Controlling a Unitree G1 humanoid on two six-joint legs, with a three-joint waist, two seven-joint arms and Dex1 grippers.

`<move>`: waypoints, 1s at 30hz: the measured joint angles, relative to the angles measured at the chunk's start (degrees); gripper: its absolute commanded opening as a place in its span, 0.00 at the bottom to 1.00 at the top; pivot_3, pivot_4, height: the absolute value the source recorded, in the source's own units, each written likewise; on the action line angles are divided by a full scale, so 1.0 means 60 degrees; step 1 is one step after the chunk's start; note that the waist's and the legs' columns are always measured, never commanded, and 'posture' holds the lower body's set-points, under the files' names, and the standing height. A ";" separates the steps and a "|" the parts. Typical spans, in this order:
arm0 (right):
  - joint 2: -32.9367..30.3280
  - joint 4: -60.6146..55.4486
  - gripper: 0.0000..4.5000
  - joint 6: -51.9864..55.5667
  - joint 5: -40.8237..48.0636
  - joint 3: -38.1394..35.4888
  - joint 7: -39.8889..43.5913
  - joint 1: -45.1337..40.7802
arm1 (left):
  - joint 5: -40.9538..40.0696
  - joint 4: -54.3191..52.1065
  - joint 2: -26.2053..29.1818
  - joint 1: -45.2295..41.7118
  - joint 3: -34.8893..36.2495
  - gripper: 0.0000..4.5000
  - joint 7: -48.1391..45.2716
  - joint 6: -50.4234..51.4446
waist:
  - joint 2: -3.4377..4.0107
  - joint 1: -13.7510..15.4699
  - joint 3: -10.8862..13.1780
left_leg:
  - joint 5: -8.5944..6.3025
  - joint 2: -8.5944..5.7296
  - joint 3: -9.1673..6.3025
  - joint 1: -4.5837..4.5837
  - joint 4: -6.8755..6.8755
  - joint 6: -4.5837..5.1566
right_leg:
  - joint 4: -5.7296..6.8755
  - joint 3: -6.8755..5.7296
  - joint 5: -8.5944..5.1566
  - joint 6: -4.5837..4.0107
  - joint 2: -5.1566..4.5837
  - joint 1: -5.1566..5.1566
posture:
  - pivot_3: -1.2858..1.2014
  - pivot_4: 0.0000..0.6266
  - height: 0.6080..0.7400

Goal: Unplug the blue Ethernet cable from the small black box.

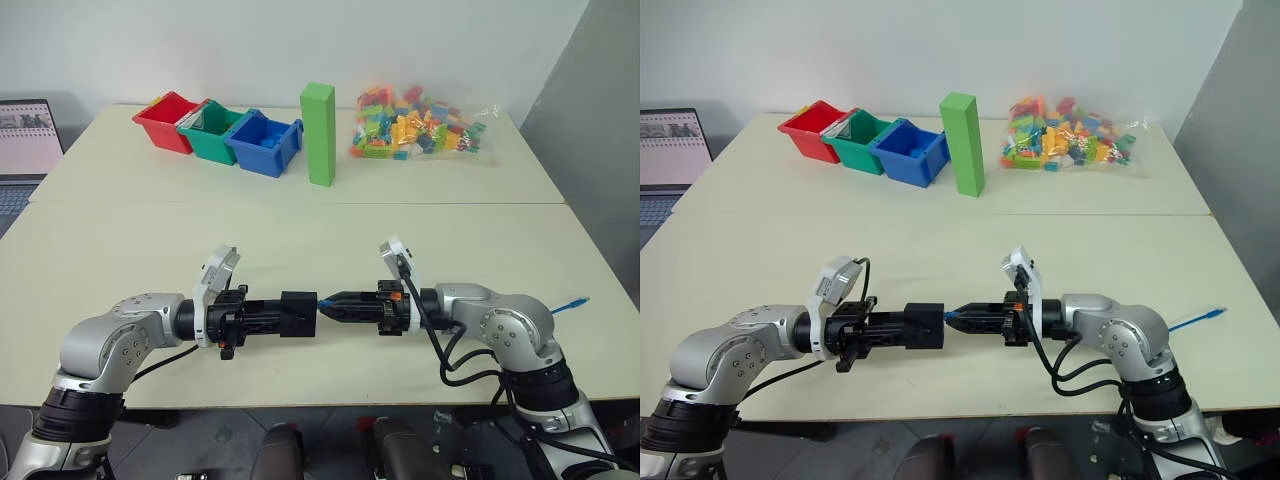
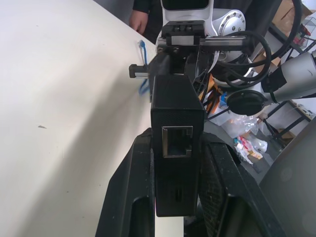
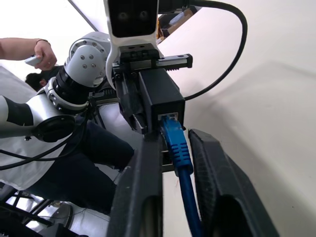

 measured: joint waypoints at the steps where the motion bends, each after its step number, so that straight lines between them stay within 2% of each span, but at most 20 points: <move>1: -0.0017 0.0012 0.02 0.0000 -0.0006 0.0003 0.0056 -0.0030 | -0.0014 -0.0001 0.0000 -0.0001 0.0001 0.18 -0.0009 -0.0008 | 0.0000 0.0000 0.0000 | 0.0000 0.0000 0.0000 0.0000 0.0000 0.0000 | 0.0000 0.0000 0.0000 0.0000 0.0000 0.0000 | 0.52 0.24 1.00; 18: -0.0400 0.0068 0.02 0.0261 0.0122 0.0131 0.0422 -0.0163 | 0.0036 -0.0195 0.0003 0.0283 0.0002 0.18 -0.0103 -0.0092 | 0.0000 -0.0002 0.0000 | 0.0000 -0.0001 0.0000 -0.0001 0.0000 0.0000 | -0.0003 0.0001 0.0000 0.0000 0.0000 0.0000 | 0.52 0.24 1.00; 22: -0.1071 0.0104 0.02 0.0313 0.0133 -0.0377 0.0416 0.0093 | 0.0210 0.0146 0.0028 0.0531 0.0309 0.18 0.0066 -0.0331 | 0.0000 -0.0002 0.0000 | 0.0000 0.0000 0.0002 -0.0001 -0.0001 0.0000 | -0.0008 0.0001 0.0000 0.0000 -0.0001 -0.0001 | 0.52 0.24 1.00; 27: -0.1145 0.0107 0.02 0.0269 0.0159 -0.0668 0.0212 0.0254 | 0.0320 0.0149 0.0128 0.0865 0.0461 0.18 0.0139 -0.0435 | 0.0002 -0.0023 0.0002 | 0.0000 0.0002 0.0002 0.0000 -0.0006 0.0001 | -0.0008 0.0004 -0.0001 -0.0001 0.0000 -0.0003 | 0.52 0.24 1.00; 30: -0.0851 0.0564 0.02 -0.0865 -0.0839 -0.0648 -0.0385 0.0161 | 0.0364 0.0163 0.0126 0.0947 0.0649 0.18 0.0415 -0.0432 | 0.0001 -0.0043 0.0001 | 0.0000 0.0002 0.0004 0.0001 -0.0005 0.0001 | -0.0009 0.0006 -0.0001 0.0000 0.0000 -0.0003 | 0.52 0.24 1.00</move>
